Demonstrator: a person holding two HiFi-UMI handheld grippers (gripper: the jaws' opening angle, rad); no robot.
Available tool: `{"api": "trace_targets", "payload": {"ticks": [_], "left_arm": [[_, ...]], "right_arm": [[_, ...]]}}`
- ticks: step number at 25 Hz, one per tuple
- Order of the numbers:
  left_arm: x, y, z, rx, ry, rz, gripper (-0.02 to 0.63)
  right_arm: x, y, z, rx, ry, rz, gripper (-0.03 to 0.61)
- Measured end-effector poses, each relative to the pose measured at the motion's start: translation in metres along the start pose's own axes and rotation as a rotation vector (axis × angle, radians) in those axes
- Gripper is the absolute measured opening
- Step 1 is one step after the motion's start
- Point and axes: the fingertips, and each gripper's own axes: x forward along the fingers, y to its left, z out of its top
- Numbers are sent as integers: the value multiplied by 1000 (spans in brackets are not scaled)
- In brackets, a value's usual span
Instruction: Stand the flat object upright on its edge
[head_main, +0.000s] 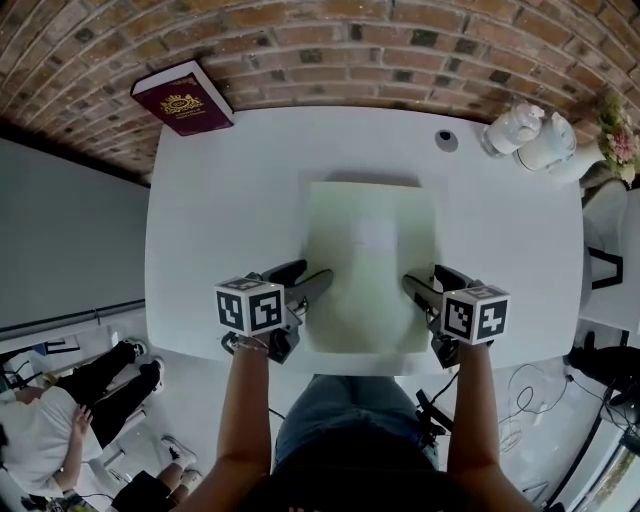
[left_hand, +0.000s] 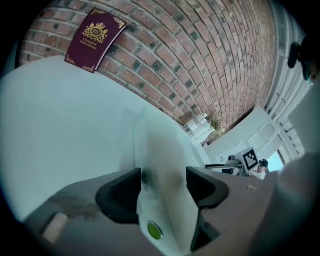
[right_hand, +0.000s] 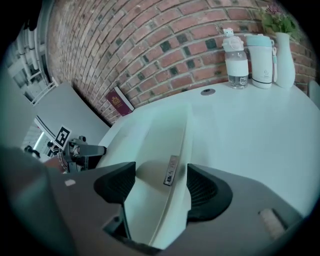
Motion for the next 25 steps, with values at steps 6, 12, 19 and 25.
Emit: {"api": "trace_targets", "payload": {"ticks": [6,12,19,25], "left_arm": [[5,8,-6,-60,27,-15,294],[10,10,-8,-104,67,-38,301],[13,13,-11,-166,52,-66,310],[11,11,-8,-158,50,-34,305]], "right_arm": [[8,-1,-1,49,44,66,328],[16,-5,-3,100,78,113,356],[21,-5,-3,132,99,129,373],[18,-5,-3,143,108,93,356]]}}
